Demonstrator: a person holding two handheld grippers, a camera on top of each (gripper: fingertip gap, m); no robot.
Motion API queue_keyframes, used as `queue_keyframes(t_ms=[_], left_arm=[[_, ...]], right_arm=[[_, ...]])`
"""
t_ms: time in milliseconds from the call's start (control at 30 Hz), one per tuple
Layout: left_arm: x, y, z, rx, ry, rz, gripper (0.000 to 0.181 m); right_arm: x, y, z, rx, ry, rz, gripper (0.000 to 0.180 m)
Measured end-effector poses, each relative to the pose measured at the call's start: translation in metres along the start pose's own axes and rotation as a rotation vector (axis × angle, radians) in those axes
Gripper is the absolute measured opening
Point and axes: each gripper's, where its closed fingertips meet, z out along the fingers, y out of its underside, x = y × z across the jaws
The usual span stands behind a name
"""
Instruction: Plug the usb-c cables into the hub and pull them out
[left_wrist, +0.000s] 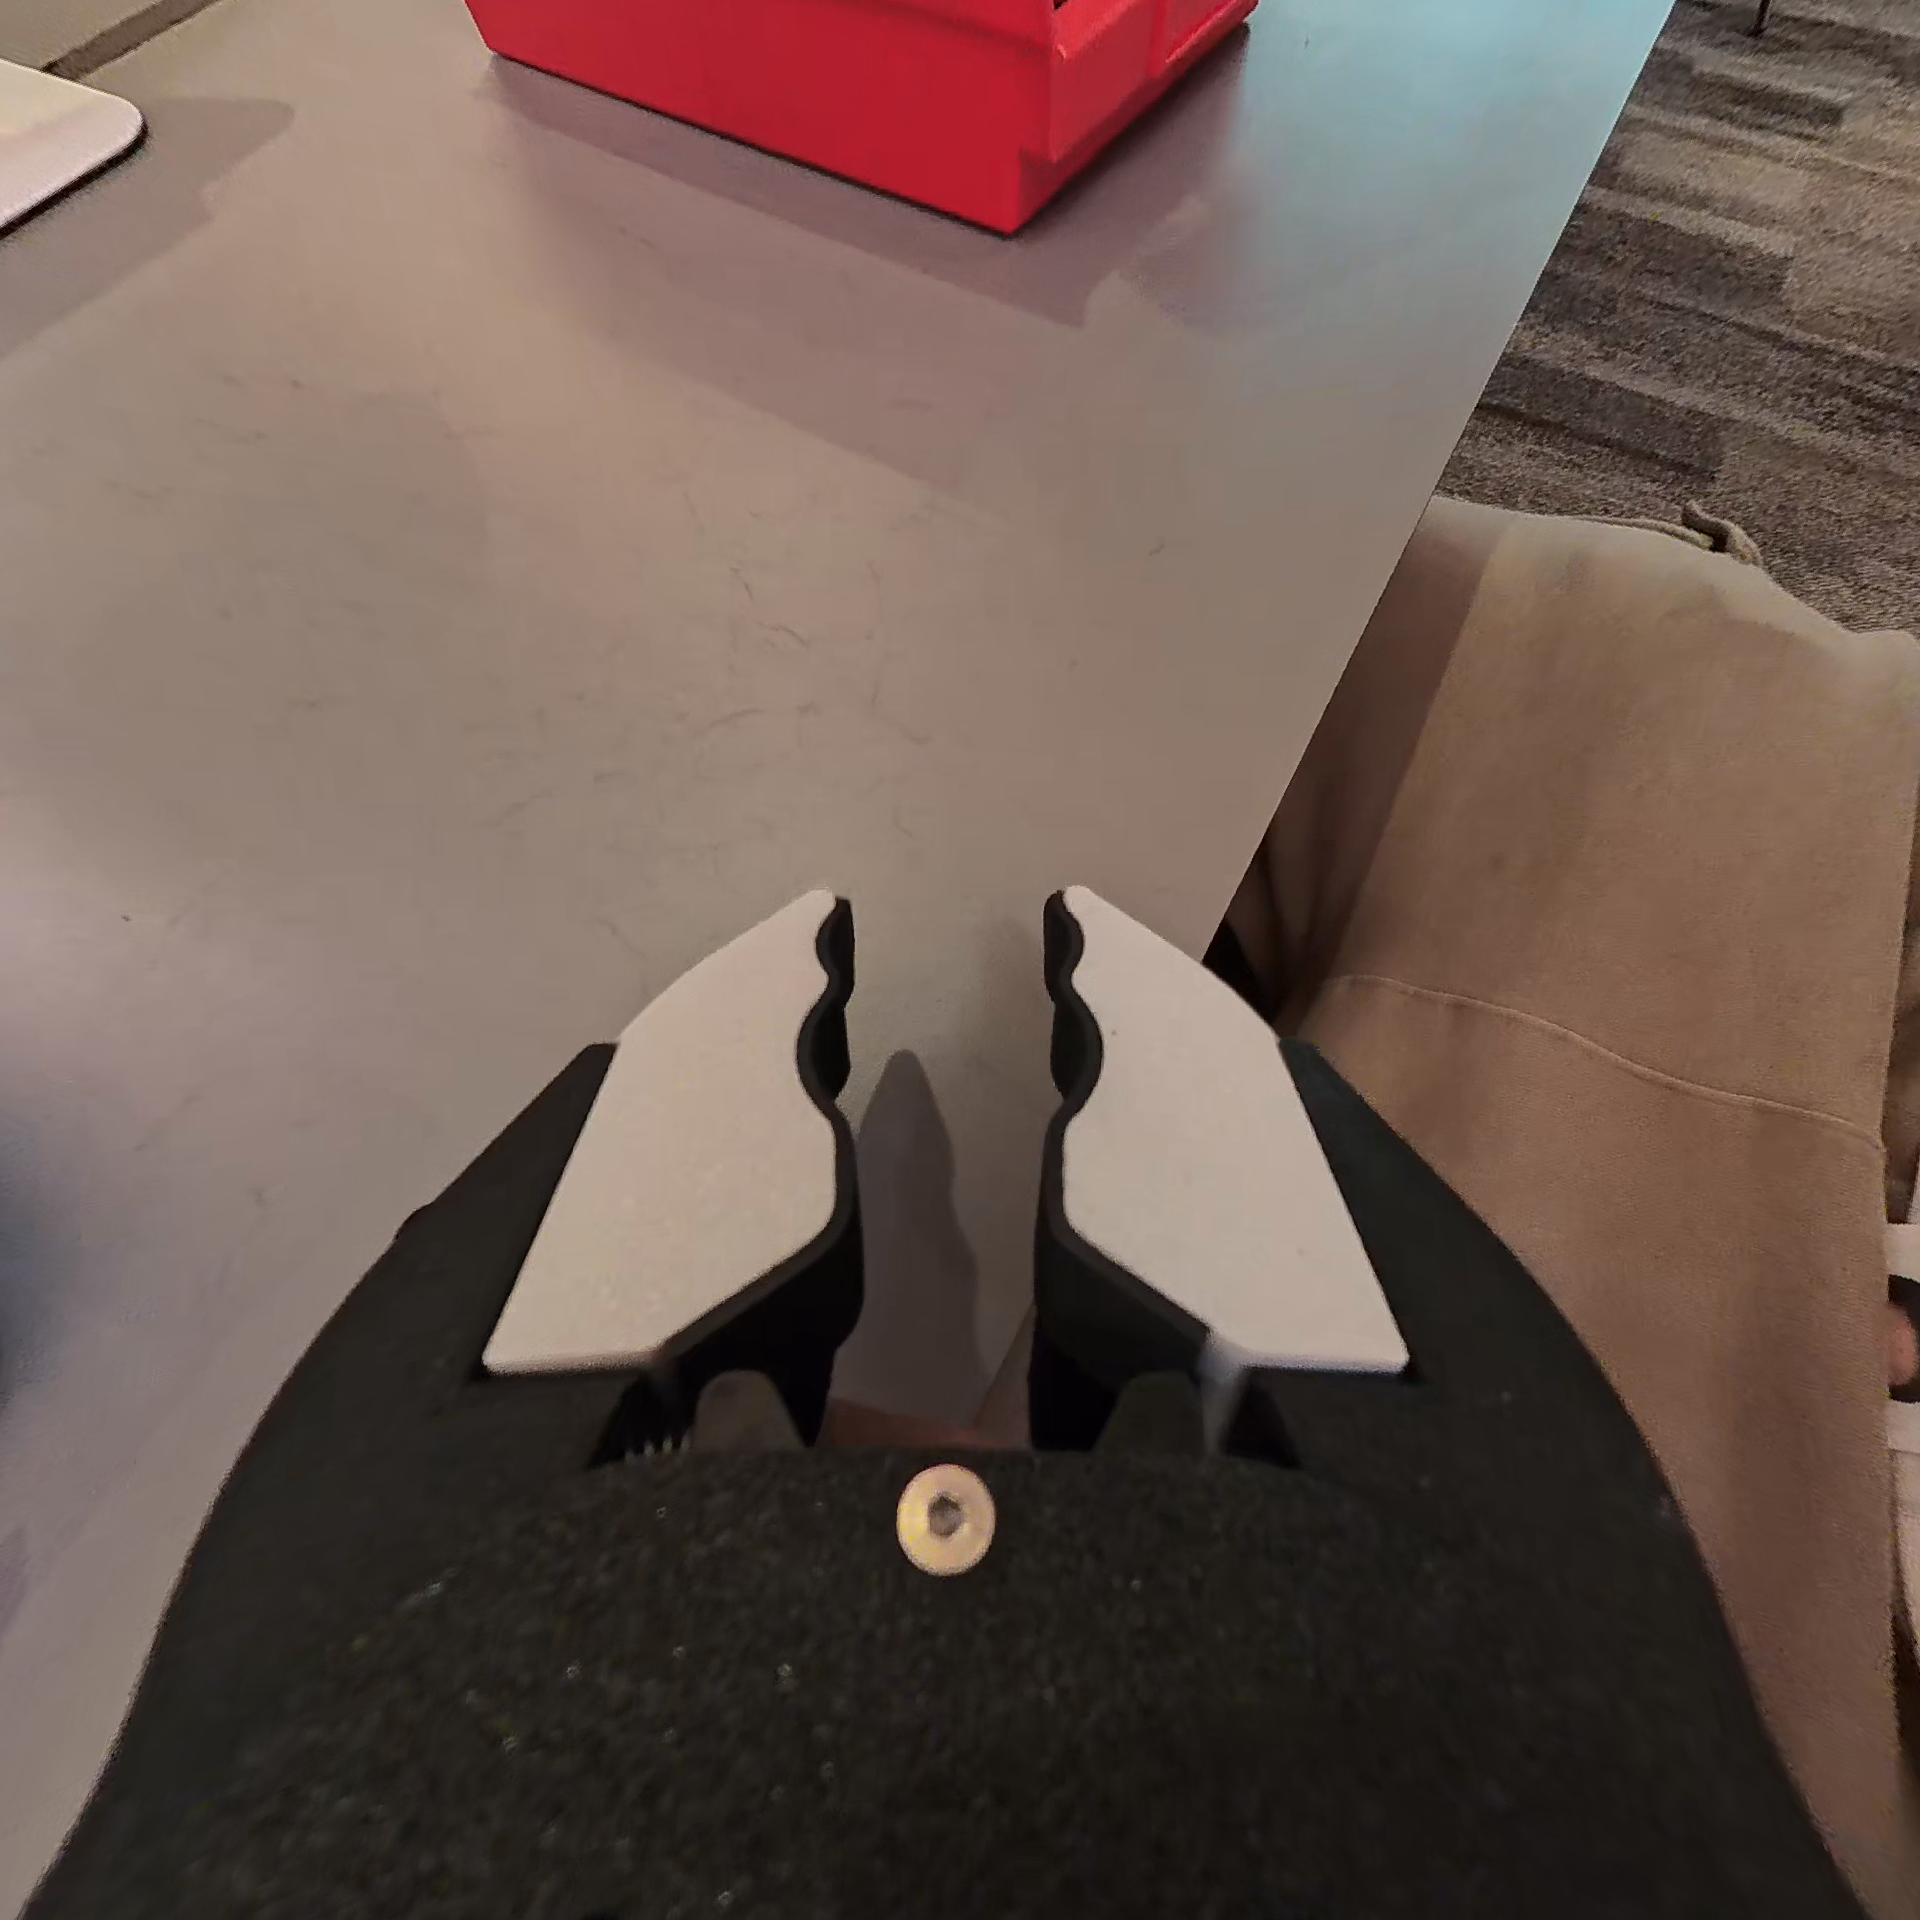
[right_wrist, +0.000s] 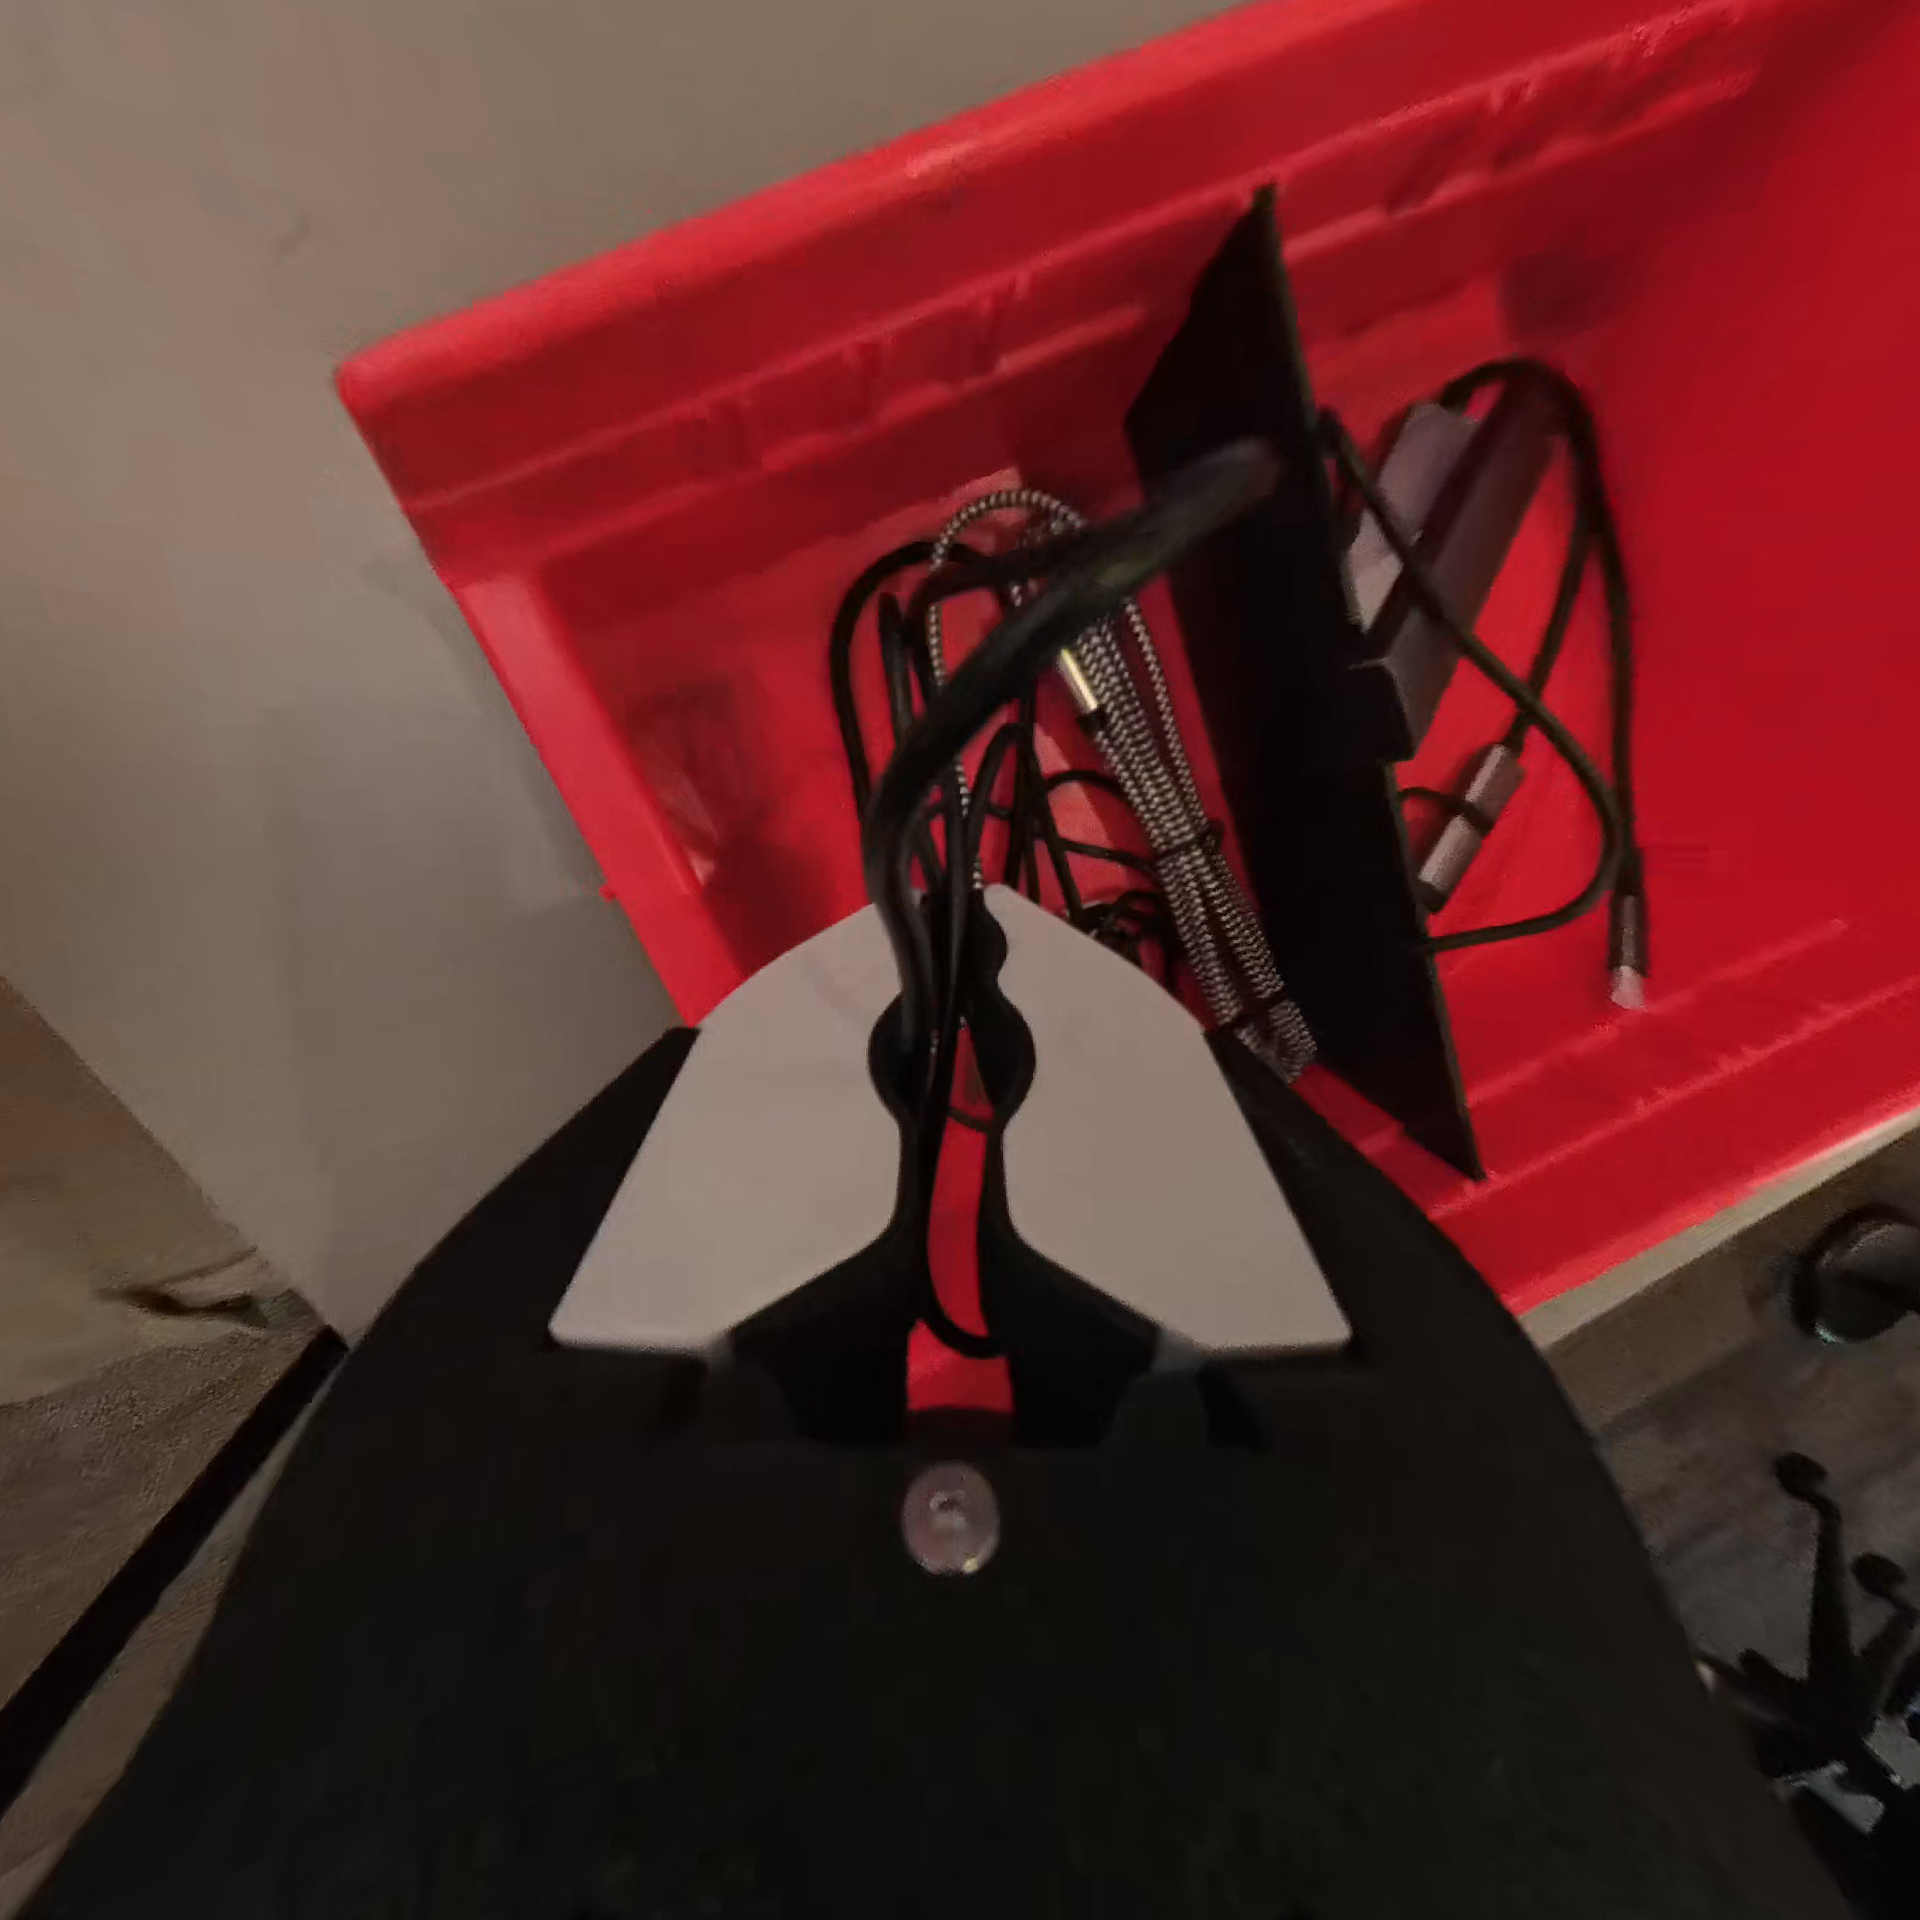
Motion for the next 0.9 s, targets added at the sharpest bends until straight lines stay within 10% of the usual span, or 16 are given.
queue_keyframes(t_ms=[367,600,900], left_arm=[[-0.001,0.003,0.002,-0.015,-0.003,0.007,0.034],[0.0,0.003,0.002,-0.018,-0.01,0.019,0.034],[-0.001,0.002,0.001,-0.012,-0.012,0.014,0.034]], right_arm=[[0.059,-0.092,-0.237,0.51,0.66,-0.073,0.004],[0.073,-0.089,-0.235,0.441,0.775,-0.1,0.004],[0.086,-0.101,-0.312,0.769,1.052,0.041,0.004]])
